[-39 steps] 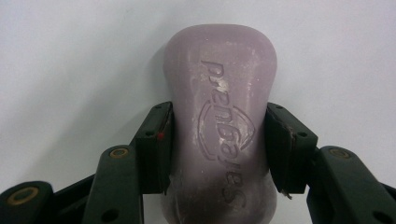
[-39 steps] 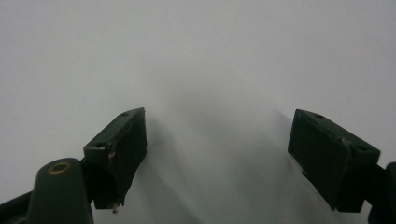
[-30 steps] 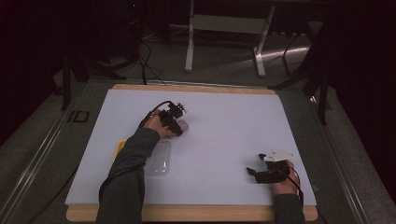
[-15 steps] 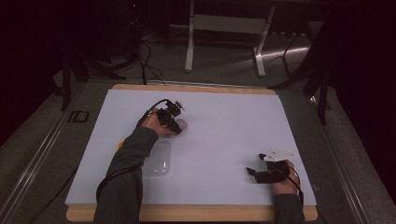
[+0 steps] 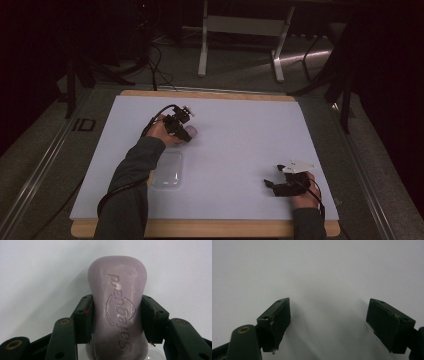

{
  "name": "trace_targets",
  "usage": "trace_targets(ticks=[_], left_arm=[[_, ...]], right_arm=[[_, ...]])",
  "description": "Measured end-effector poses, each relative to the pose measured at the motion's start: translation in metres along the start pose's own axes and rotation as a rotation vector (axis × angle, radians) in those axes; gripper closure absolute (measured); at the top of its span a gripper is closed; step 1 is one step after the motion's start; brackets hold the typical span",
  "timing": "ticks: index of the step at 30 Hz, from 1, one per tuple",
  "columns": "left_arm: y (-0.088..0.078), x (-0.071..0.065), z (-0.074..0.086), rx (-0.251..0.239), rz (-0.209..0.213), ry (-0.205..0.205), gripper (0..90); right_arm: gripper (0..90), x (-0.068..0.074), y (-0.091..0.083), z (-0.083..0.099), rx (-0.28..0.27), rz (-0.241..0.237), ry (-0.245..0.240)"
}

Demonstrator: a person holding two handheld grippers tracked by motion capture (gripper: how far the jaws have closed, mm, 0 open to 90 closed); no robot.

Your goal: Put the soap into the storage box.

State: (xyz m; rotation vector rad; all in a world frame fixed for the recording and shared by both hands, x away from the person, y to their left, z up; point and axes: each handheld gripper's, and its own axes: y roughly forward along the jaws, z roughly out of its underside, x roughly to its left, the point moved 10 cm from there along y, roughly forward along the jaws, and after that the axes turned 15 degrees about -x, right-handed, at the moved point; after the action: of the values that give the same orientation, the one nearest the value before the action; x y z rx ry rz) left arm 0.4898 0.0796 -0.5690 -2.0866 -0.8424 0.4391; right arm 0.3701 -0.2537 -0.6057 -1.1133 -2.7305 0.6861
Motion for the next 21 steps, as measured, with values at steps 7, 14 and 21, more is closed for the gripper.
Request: trace_targets(ticks=[7,14,21], left_arm=[[-0.004,0.002,0.004,0.013,-0.003,-0.014,49.1],[-0.013,0.004,0.007,0.011,-0.015,-0.023,49.1],[-0.02,0.007,0.011,0.006,-0.029,-0.042,49.1]], right_arm=[[19.1,0.0,0.0,0.0,0.0,0.0,-0.002],[19.1,0.0,0.0,0.0,-0.002,0.001,-0.003],[19.1,0.0,0.0,0.0,-0.003,0.002,-0.004]])
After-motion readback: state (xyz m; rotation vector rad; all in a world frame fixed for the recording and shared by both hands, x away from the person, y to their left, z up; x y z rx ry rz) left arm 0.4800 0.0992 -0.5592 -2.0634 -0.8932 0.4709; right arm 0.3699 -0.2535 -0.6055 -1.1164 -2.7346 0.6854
